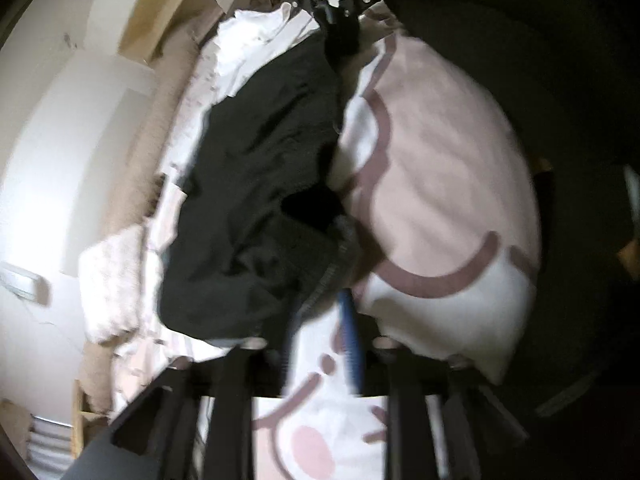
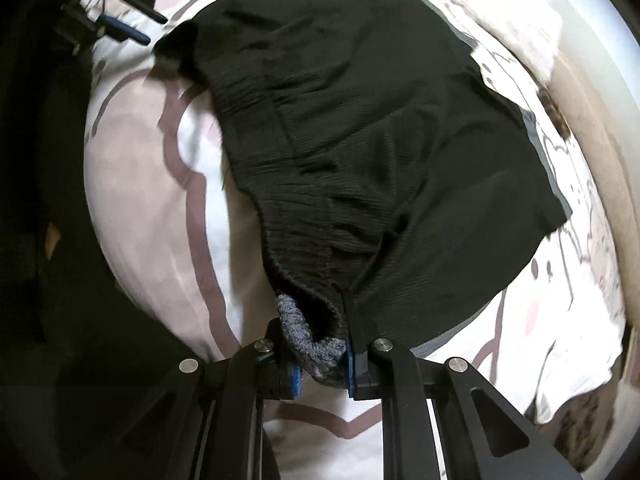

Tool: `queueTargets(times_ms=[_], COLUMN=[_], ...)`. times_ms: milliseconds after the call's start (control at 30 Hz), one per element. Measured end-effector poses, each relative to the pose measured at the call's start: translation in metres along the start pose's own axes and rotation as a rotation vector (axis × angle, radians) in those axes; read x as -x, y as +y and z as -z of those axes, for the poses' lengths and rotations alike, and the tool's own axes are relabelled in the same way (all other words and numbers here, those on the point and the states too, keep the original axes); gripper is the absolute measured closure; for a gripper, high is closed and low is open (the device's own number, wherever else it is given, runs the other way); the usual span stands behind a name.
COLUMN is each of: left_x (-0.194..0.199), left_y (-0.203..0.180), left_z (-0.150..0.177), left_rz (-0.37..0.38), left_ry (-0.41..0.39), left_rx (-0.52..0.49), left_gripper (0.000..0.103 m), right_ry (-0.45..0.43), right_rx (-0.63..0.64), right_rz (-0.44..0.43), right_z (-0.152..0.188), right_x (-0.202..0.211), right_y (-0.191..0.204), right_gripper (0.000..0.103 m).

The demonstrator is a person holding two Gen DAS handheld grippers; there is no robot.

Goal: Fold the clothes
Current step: 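Lower the black pants flat onto the duvet with both tools, then lift the pants again with both tools and open the left tool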

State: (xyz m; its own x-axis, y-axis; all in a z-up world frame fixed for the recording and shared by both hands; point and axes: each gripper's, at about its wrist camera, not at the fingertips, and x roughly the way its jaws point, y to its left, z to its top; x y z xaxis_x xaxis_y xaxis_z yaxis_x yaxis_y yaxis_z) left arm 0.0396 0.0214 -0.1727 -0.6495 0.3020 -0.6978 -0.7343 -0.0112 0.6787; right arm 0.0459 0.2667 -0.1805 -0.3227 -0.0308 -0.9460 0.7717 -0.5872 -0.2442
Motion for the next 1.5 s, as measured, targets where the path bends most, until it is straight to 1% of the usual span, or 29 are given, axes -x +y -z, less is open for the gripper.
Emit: queueTargets(times_ms=[33,67,133,267,367,433,467,500,533,567,600,667,700,767,867,900,1000,1033,1100,1167,1233,1333,1433,1467,1500], left_x=[-0.003,-0.006,-0.011,-0.021,-0.028,-0.038,-0.041,-0.045,-0.046,-0.048,-0.050,-0.048,-0.045,-0.034,-0.007,0.009,0.059,0.075,0.109,0.142,0.175,0.225,0.288,0.310,0.322], left_y=[0.000,0.000,-0.007,-0.014,-0.002,0.010,0.014,0.017,0.017,0.017,0.017,0.024,0.029,0.053,0.103,0.112,0.141,0.151,0.170,0.189,0.208,0.236,0.232,0.231,0.229], left_z=[-0.001,-0.001,-0.001,0.001,-0.005,-0.008,-0.010,-0.012,-0.014,-0.015,-0.016,-0.016,-0.016,-0.019,-0.022,-0.026,-0.038,-0.042,-0.049,-0.057,-0.065,-0.076,-0.086,-0.089,-0.090], left_rz=[-0.024,-0.047,-0.052,-0.062,-0.060,-0.054,-0.039,-0.023,-0.007,0.009,0.007,0.013,0.004,-0.052,-0.213,-0.265,-0.424,-0.477,-0.582,-0.688,-0.795,-0.953,-1.045,-1.073,-1.085], left_ry=[-0.015,-0.030,-0.030,-0.063,-0.065,-0.055,-0.045,-0.036,-0.027,-0.018,-0.003,0.008,0.008,0.001,-0.031,-0.053,-0.118,-0.140,-0.184,-0.228,-0.272,-0.339,-0.397,-0.417,-0.427], left_rx=[-0.027,-0.054,-0.123,-0.273,-0.291,-0.281,-0.272,-0.262,-0.246,-0.230,-0.211,-0.106,-0.046,0.133,0.424,0.440,0.489,0.505,0.537,0.567,0.596,0.637,0.577,0.555,0.543], left_gripper=[0.045,0.041,0.041,0.041,0.041,0.041,0.041,0.045,0.052,0.079,0.087,0.088,0.088,0.089,0.089,0.089,0.089,0.089,0.089,0.089,0.089,0.087,0.086,0.086,0.085], right_ry=[-0.003,-0.004,-0.004,-0.012,-0.017,-0.023,-0.026,-0.030,-0.036,-0.044,-0.053,-0.081,-0.098,-0.140,-0.252,-0.292,-0.468,-0.514,-0.619,-0.710,-0.792,-0.881,-0.963,-0.981,-0.999], right_rx=[-0.007,-0.009,-0.018,-0.038,-0.057,-0.070,-0.077,-0.084,-0.092,-0.102,-0.117,-0.164,-0.187,-0.243,-0.382,-0.425,-0.560,-0.581,-0.610,-0.608,-0.600,-0.564,-0.506,-0.489,-0.470], right_rz=[0.002,0.004,0.010,0.008,-0.003,-0.005,-0.005,-0.004,-0.001,0.006,0.022,0.069,0.089,0.134,0.210,0.234,0.341,0.377,0.486,0.583,0.659,0.777,0.879,0.902,0.924], right_z=[0.001,0.001,0.001,0.002,0.001,0.002,0.003,0.003,0.003,0.004,0.004,0.006,0.007,0.007,0.002,0.000,-0.016,-0.022,-0.037,-0.047,-0.052,-0.055,-0.054,-0.053,-0.050], right_x=[-0.001,-0.001,-0.002,0.000,-0.004,-0.005,-0.005,-0.005,-0.005,-0.005,-0.004,-0.001,0.001,0.009,0.038,0.050,0.103,0.120,0.165,0.213,0.259,0.321,0.383,0.397,0.413], right_y=[0.000,0.001,0.003,0.006,0.000,0.001,0.000,0.000,0.000,-0.001,-0.003,-0.008,-0.011,-0.017,-0.032,-0.036,-0.054,-0.057,-0.063,-0.061,-0.058,-0.048,-0.024,-0.016,-0.007], right_gripper=[0.087,0.087,0.087,0.087,0.087,0.087,0.087,0.087,0.087,0.087,0.087,0.087,0.087,0.087,0.087,0.087,0.087,0.087,0.087,0.087,0.087,0.087,0.087,0.087,0.087])
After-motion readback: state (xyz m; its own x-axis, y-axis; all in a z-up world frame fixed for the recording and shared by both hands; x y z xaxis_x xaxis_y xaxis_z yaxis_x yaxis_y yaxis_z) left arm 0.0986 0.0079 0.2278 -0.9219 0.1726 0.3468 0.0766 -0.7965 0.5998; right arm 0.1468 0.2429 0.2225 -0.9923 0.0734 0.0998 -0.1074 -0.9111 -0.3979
